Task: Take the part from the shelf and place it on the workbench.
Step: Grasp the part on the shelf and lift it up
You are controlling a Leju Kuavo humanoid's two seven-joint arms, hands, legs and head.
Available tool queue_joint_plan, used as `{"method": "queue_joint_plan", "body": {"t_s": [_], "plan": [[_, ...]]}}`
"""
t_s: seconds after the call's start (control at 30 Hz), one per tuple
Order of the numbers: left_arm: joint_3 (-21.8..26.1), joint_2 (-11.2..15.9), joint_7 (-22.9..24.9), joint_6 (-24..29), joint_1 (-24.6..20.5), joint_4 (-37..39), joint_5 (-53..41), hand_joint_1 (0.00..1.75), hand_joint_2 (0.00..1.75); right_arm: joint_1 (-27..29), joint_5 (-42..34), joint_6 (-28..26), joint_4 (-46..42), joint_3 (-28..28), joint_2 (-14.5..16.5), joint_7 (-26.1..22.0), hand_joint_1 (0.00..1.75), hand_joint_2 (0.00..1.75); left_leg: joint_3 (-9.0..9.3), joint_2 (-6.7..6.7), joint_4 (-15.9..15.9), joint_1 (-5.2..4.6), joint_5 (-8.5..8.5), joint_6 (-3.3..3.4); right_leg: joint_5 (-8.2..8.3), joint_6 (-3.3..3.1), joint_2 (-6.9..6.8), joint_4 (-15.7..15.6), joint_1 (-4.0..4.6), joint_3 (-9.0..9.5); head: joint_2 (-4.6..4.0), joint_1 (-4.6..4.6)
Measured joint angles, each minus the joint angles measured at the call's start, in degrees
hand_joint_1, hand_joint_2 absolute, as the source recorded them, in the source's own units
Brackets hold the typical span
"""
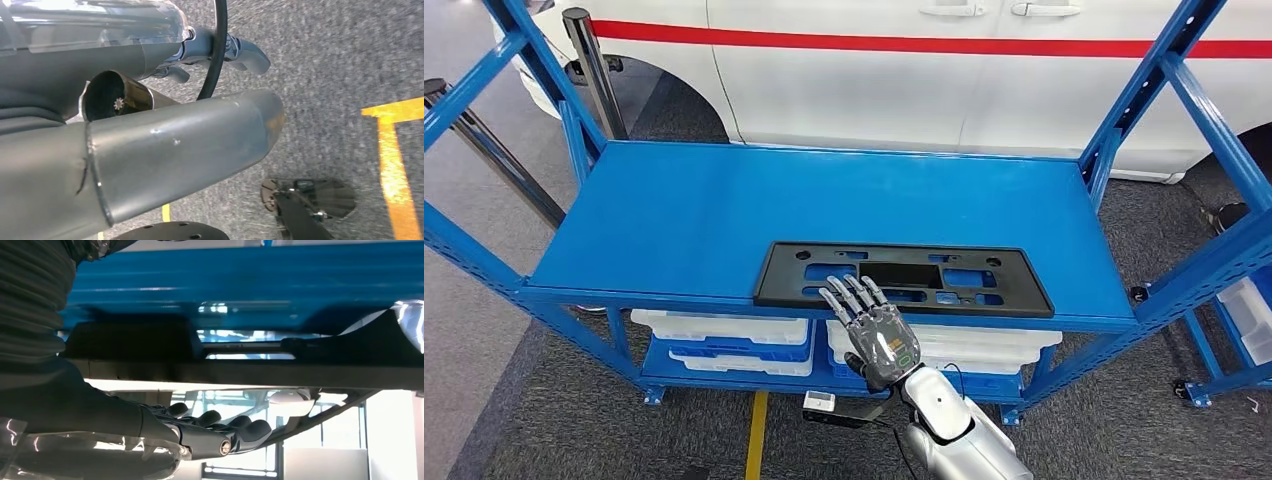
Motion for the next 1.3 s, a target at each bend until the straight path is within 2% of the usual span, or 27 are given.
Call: {"method": "queue_joint_plan", "body": {"t_s": [0.03, 0.07, 0.17, 0.2, 0.23, 0.3, 0.33, 0.37, 0.4, 0.47, 0.5, 0.53, 0.57, 0.63, 0.7, 0.77, 0.83, 0.87, 0.9, 0.93, 0.97, 1.0, 1.03, 1.07, 1.1, 1.17, 1.3], "plan": [[0.0, 0.0, 0.0, 0.0, 0.0, 0.0, 0.0, 0.00, 0.00, 0.0, -0.1, 0.0, 0.0, 0.2, 0.0, 0.0, 0.00, 1.75, 0.01, -0.02, 0.2, -0.10, -0.23, -0.24, 0.55, -0.18, 0.00, -2.2, 0.08, 0.97, 0.00, -0.02], [0.1, 0.0, 0.0, 0.0, 0.0, 0.0, 0.0, 0.00, 0.00, 0.0, -0.1, -0.1, 0.1, 0.3, 0.0, 0.1, 0.00, 1.75, -0.05, -0.02, 0.2, -0.19, -0.37, -0.53, 0.32, -0.36, 0.05, -2.9, 0.20, 1.30, 0.00, -0.03], [0.3, 0.0, 0.0, -0.1, 0.0, 0.0, -0.1, 0.00, 0.00, 0.0, -0.4, -0.5, 0.0, 0.5, 0.0, 0.7, 0.00, 1.75, -0.10, 0.04, 0.5, -0.09, -0.91, -1.49, 0.29, -1.19, 0.23, -3.5, 0.06, 1.68, 0.00, -0.04], [0.3, 0.0, 0.0, -0.1, 0.0, 0.0, -0.2, 0.00, 0.00, -0.1, -0.5, -0.8, -0.1, 0.5, 0.0, 1.1, 0.00, 1.75, -0.65, 0.06, 1.9, -0.02, -1.73, -1.82, 0.28, -1.54, 0.18, -3.8, -0.09, 1.96, 0.00, -0.05], [0.4, 0.0, 0.0, -0.1, 0.0, 0.0, -0.2, 0.00, 0.00, -0.1, -0.5, -1.2, -0.2, 0.5, 0.0, 1.6, 0.00, 1.75, -1.84, 0.08, 4.4, 0.06, -3.04, -2.12, 0.22, -1.85, 0.11, -4.0, -0.23, 2.26, 0.00, -0.07], [0.5, 0.0, 0.0, -0.1, 0.0, 0.0, -0.2, 0.00, 0.00, -0.2, -0.5, -1.9, -0.4, 0.5, 0.0, 2.3, 0.00, 1.75, -5.80, 0.11, 12.2, 0.18, -6.24, -2.60, -0.11, -2.20, -0.02, -4.0, -0.23, 2.66, 0.00, -0.08], [0.5, 0.0, 0.1, -0.1, 0.1, 0.0, -0.2, 0.00, 0.00, -0.2, -0.5, -2.1, -0.4, 0.5, 0.0, 2.6, 0.00, 1.75, -7.71, 0.12, 15.4, 0.22, -7.08, -2.74, -0.30, -2.26, -0.01, -3.9, -0.21, 2.85, 0.00, -0.08], [0.5, 0.0, 0.1, -0.1, 0.2, 0.0, -0.2, 0.00, 0.00, -0.2, -0.5, -2.3, -0.4, 0.5, -0.1, 2.9, 0.00, 1.75, -8.82, 0.12, 16.9, 0.23, -6.76, -2.81, -0.52, -2.25, 0.03, -3.9, -0.21, 3.10, 0.00, -0.08], [0.5, 0.0, 0.2, -0.1, 0.2, 0.0, -0.2, 0.00, 0.00, -0.2, -0.5, -2.6, -0.5, 0.4, -0.1, 3.4, 0.00, 1.75, -8.79, 0.12, 16.0, 0.24, -5.27, -2.78, -0.78, -2.18, 0.11, -3.9, -0.21, 3.42, 0.00, -0.08], [0.5, 0.0, 0.3, -0.1, 0.3, 0.0, -0.3, 0.00, 0.00, -0.2, -0.4, -3.4, -0.9, 0.4, -0.1, 4.5, 0.00, 1.75, -5.89, 0.13, 8.7, 0.22, -0.47, -2.46, -1.41, -1.90, 0.27, -3.8, -0.23, 4.22, 0.00, -0.07], [0.5, 0.0, 0.3, -0.1, 0.3, 0.0, -0.4, 0.00, 0.00, -0.3, -0.3, -3.7, -1.1, 0.4, -0.1, 4.8, 0.00, 1.75, -4.20, 0.13, 5.0, 0.11, 1.12, -2.25, -1.70, -1.68, 0.33, -3.8, -0.13, 4.48, 0.00, -0.06], [0.5, 0.0, 0.4, -0.1, 0.2, 0.0, -0.4, 0.00, 0.00, -0.4, -0.3, -4.0, -1.3, 0.4, -0.2, 5.1, 0.00, 1.75, -3.05, 0.11, 2.4, 0.00, 1.90, -1.97, -1.89, -1.41, 0.37, -3.7, -0.04, 4.57, 0.00, -0.06], [0.5, 0.0, 0.4, -0.1, 0.2, 0.0, -0.5, 0.00, 0.00, -0.5, -0.2, -4.1, -1.5, 0.4, -0.2, 5.3, 0.00, 1.75, -2.54, 0.08, 1.2, -0.13, 1.86, -1.69, -1.99, -1.13, 0.39, -3.8, 0.04, 4.55, 0.00, -0.06], [0.6, 0.0, 0.4, -0.1, 0.2, 0.0, -0.8, 0.00, 0.00, -0.5, -0.1, -4.2, -1.9, 0.3, -0.4, 5.4, 0.01, 1.75, -2.31, 0.04, 0.6, -0.14, 1.55, -1.06, -2.11, -0.51, 0.42, -4.0, 0.16, 4.58, 0.00, -0.08], [0.7, 0.0, 0.4, -0.1, 0.3, 0.0, -1.0, 0.00, 0.00, -0.6, 0.0, -4.2, -2.4, 0.2, -0.5, 5.5, 0.87, 1.75, -1.79, 0.09, 0.0, 0.09, 1.54, -0.33, -3.04, 0.07, 0.33, -2.9, 0.16, 4.29, 0.00, -0.04], [0.8, 0.0, 0.3, -0.1, 0.2, 0.0, -1.1, 0.00, 0.00, -0.7, 0.0, -4.1, -2.7, -0.1, -0.6, 5.6, 1.73, 1.75, -1.35, 0.18, -0.4, 0.17, 1.45, 0.31, -5.62, 0.44, 0.21, 2.5, 0.10, 1.57, 0.00, 0.00], [0.9, 0.0, -0.2, -0.5, 0.2, 0.0, -1.1, 0.00, 0.00, -0.4, 0.0, -4.1, -2.8, -0.2, -0.9, 5.7, 1.75, 1.75, -1.19, 0.19, -0.3, 0.06, 1.20, 0.68, -8.19, 0.64, 0.17, 10.1, 0.08, -2.93, 0.00, -0.01], [1.0, 0.0, -0.6, -0.8, 0.2, 0.0, -1.0, 0.00, 0.00, -0.2, 0.0, -4.1, -2.8, -0.3, -1.0, 5.7, 1.75, 1.75, -1.05, 0.16, -0.3, 0.00, 1.03, 0.76, -8.19, 0.67, 0.17, 12.2, 0.08, -4.47, 0.00, 0.00], [1.2, 0.0, -1.1, -1.2, 0.2, 0.0, -1.0, 0.00, 0.00, -0.1, 0.0, -4.1, -2.8, -0.4, -1.2, 5.7, 1.75, 1.75, -0.83, 0.12, -0.2, -0.04, 0.81, 0.77, -6.97, 0.61, 0.17, 12.0, 0.08, -4.95, 0.00, -0.01], [1.3, 0.0, -1.4, -1.6, 0.3, 0.0, -0.9, 0.00, 0.00, -0.1, 0.1, -4.1, -2.8, -0.5, -1.2, 5.7, 1.75, 1.75, -0.52, 0.07, -0.1, -0.07, 0.55, 0.73, -4.72, 0.45, 0.16, 9.5, 0.10, -4.22, 0.00, -0.01], [1.4, 0.0, -1.7, -1.8, 0.3, 0.0, -0.9, 0.00, 0.00, -0.1, 0.1, -4.1, -2.8, -0.7, -1.3, 5.6, 1.75, 1.75, -0.19, 0.04, 0.0, -0.10, 0.23, 0.64, -2.11, 0.18, 0.16, 5.5, 0.14, -2.66, 0.00, 0.00], [1.6, -0.1, -1.9, -2.0, 0.3, 0.0, -0.9, 0.00, 0.00, -0.1, 0.1, -4.1, -2.8, -0.8, -1.3, 5.6, 1.75, 1.75, 0.06, 0.01, 0.2, -0.19, -0.08, 0.49, -0.27, -0.16, 0.15, 1.7, 0.26, -1.03, 0.00, 0.00], [1.7, -0.2, -2.0, -2.1, 0.3, 0.0, -0.9, 0.00, 0.00, -0.2, 0.1, -4.1, -2.8, -0.9, -1.4, 5.4, 1.75, 1.75, 0.13, -0.01, 0.3, -0.27, -0.31, 0.31, 0.80, -0.45, 0.14, -1.2, 0.39, 0.22, 0.00, 0.01], [1.8, -0.2, -2.1, -2.1, 0.2, 0.0, -0.8, 0.00, 0.00, -0.2, 0.1, -4.0, -2.8, -1.0, -1.4, 5.3, 1.75, 1.75, 0.06, -0.01, 0.5, -0.39, -0.50, 0.21, 1.15, -0.55, 0.16, -2.9, 0.46, 0.88, 0.00, -0.02], [1.9, -0.2, -2.2, -2.2, 0.2, 0.0, -0.8, 0.00, 0.00, -0.3, 0.1, -4.0, -2.8, -1.1, -1.4, 5.3, 1.75, 1.75, -0.04, -0.01, 0.6, -0.47, -0.58, 0.15, 0.98, -0.55, 0.21, -3.3, 0.52, 1.04, 0.00, -0.03], [2.0, -0.2, -2.3, -2.2, 0.1, 0.0, -0.8, 0.00, 0.00, -0.3, 0.1, -4.0, -2.8, -1.1, -1.4, 5.1, 1.75, 1.75, -0.10, 0.03, 0.6, -0.48, -0.63, 0.20, 1.02, -0.45, 0.36, -3.5, 0.55, 1.04, 0.00, -0.08], [2.3, -0.2, -2.5, -2.3, 0.1, 0.0, -0.8, 0.00, 0.00, -0.4, 0.0, -4.0, -2.8, -1.3, -1.5, 5.0, 1.75, 1.75, 0.17, 0.03, 0.2, -0.42, -0.58, 0.05, 0.84, -0.82, 0.42, -3.5, 0.67, 1.06, 0.00, -0.08]]}}
